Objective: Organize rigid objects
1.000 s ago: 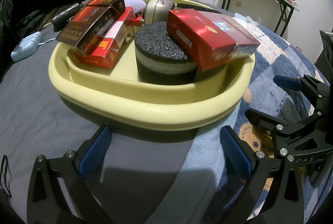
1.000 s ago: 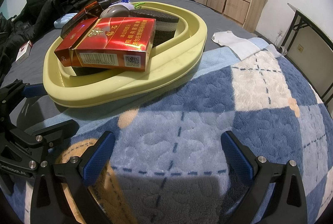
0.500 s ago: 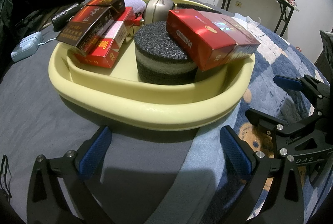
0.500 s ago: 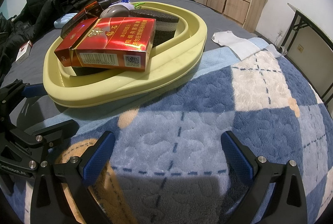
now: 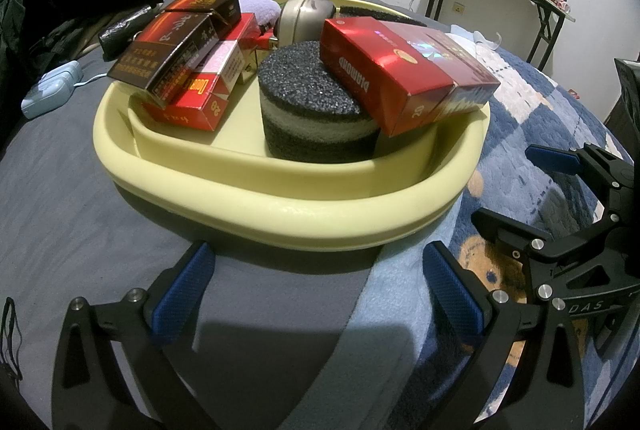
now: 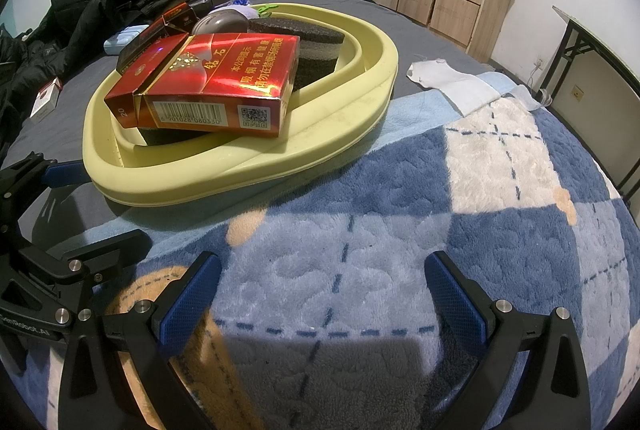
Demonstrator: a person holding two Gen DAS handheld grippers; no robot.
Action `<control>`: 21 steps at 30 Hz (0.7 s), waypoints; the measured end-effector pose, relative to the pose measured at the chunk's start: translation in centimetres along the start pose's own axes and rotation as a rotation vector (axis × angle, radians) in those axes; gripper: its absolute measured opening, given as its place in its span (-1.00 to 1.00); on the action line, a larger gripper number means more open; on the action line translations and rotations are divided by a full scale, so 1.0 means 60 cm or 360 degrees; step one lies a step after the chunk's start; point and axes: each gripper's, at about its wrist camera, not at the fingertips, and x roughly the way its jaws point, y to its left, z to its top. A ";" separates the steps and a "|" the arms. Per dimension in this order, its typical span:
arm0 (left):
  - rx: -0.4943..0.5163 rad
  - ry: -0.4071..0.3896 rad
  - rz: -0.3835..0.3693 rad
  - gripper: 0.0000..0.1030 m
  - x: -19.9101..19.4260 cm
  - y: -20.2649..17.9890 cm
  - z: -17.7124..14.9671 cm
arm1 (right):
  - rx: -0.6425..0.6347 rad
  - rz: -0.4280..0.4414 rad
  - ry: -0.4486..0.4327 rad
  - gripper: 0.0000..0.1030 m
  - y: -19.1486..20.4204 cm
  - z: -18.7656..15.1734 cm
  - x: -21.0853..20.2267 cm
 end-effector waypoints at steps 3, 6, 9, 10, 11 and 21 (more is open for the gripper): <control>0.0000 0.0000 0.0000 1.00 0.000 0.000 0.001 | 0.0000 0.0000 0.0000 0.99 0.000 0.000 0.000; 0.0000 0.0000 0.0000 1.00 0.000 0.000 0.001 | 0.0000 0.0000 0.0000 0.99 0.000 0.000 0.000; 0.0000 0.0000 0.0000 1.00 0.000 0.000 0.000 | 0.0000 0.0000 0.0000 0.99 -0.003 0.001 0.001; 0.0000 0.0000 0.0000 1.00 0.000 0.000 0.000 | 0.0000 0.0000 0.0000 0.99 0.000 0.000 0.000; 0.0000 0.0000 0.0000 1.00 0.000 0.000 0.000 | 0.0000 0.0000 0.0000 0.99 0.000 0.000 0.000; 0.0000 0.0000 0.0000 1.00 0.000 0.000 0.001 | 0.0000 0.0000 0.0000 0.99 -0.004 0.001 0.002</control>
